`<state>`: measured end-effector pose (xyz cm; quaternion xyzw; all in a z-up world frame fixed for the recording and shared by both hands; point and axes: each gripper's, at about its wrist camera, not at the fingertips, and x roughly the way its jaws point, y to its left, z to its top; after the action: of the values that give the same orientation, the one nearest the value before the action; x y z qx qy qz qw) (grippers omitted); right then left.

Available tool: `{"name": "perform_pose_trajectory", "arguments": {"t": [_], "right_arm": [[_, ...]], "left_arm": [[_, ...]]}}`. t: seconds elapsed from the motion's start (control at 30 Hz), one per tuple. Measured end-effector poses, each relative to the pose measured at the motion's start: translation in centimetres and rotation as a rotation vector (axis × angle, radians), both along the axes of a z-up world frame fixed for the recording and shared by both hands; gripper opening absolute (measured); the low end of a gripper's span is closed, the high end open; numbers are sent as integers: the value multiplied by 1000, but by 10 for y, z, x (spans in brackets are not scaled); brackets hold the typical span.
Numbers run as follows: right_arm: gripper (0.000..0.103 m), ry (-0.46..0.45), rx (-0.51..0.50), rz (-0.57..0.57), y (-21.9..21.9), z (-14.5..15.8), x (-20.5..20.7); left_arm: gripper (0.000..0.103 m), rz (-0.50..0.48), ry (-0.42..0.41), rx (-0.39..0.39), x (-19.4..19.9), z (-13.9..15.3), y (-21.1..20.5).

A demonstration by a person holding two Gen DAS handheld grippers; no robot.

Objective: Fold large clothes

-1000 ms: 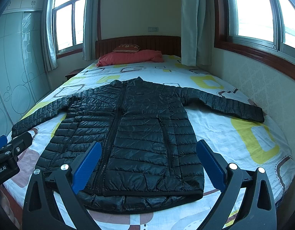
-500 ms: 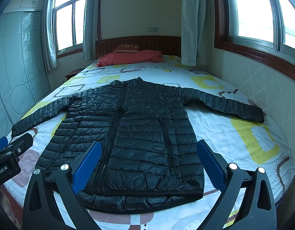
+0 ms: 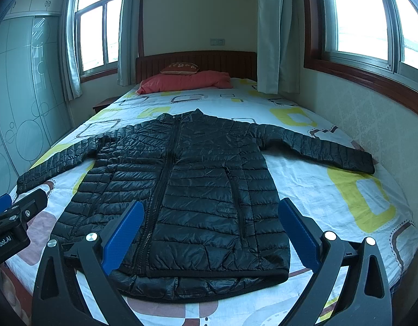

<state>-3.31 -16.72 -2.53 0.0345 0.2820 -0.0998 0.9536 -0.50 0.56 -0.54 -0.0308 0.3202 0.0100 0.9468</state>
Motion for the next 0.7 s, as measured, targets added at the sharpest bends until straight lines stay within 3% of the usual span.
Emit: {"name": "perform_pose_trajectory", "arguments": {"t": [0.7], "right_arm": [[98,2,-1,2,2,1,-1]], "left_arm": [[101,-2,4,-2,-1,-1,0]]}}
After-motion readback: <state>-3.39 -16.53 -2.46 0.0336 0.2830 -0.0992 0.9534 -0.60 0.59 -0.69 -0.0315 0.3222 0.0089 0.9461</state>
